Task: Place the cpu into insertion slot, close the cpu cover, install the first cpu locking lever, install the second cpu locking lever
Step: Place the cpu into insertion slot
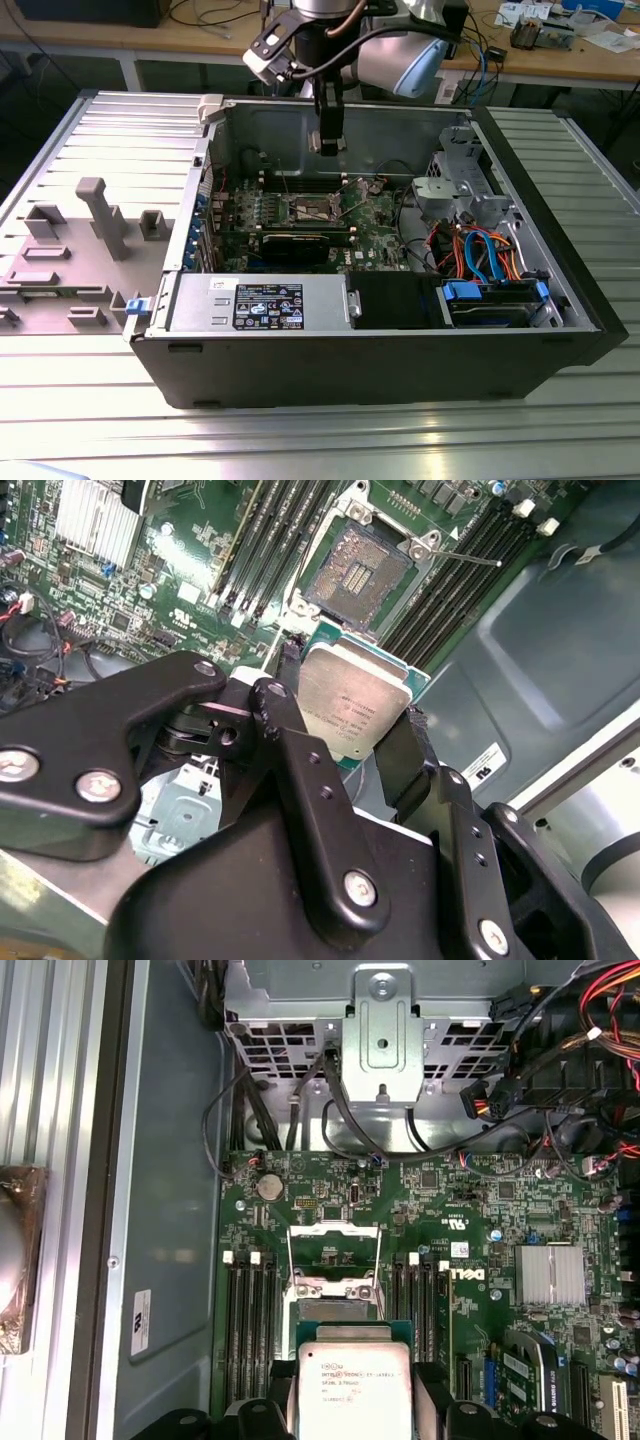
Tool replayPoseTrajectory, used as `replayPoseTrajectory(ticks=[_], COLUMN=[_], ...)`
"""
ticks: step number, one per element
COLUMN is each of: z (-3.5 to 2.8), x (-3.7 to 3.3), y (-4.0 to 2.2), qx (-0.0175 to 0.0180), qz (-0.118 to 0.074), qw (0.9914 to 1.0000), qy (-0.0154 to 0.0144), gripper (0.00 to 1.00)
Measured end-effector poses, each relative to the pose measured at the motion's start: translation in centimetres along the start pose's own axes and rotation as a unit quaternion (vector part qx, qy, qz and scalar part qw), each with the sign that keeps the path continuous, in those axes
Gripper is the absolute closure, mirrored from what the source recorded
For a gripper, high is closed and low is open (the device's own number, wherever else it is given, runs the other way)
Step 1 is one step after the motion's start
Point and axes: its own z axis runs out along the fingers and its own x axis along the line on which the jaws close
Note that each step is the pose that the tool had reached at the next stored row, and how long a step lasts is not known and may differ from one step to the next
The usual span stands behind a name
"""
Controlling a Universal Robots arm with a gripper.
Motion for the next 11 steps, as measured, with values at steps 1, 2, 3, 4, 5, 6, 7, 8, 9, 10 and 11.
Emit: replayPoseTrajectory(ticks=[1,2,3,4,5,6,7,8,9,10,11], z=[0.04,0.06,0.09,0.11,0.15,0.22,0.26,0.29,0.34,0.37,0.41], x=[0.0,0.0,0.0,0.0,0.0,0.0,-0.01,-0.01,-0.01,-0.01,-0.01], y=[0.0,0.0,-0.01,-0.01,-0.01,-0.02,-0.02,-0.02,-0.03,-0.03,-0.04], qx=[0.0,0.0,0.0,0.0,0.0,0.0,0.0,0.0,0.0,0.0,0.0], qz=[0.0,0.0,0.0,0.0,0.0,0.0,0.0,0.0,0.0,0.0,0.0], qw=[1.0,1.0,1.0,1.0,1.0,1.0,1.0,1.0,1.0,1.0,1.0], qy=[0.0,0.0,0.0,0.0,0.0,0.0001,0.0,0.0,0.0,0.0,-0.0001], gripper=[0.45,0.45,0.45,0.45,0.45,0.45,0.45,0.45,0.45,0.45,0.45])
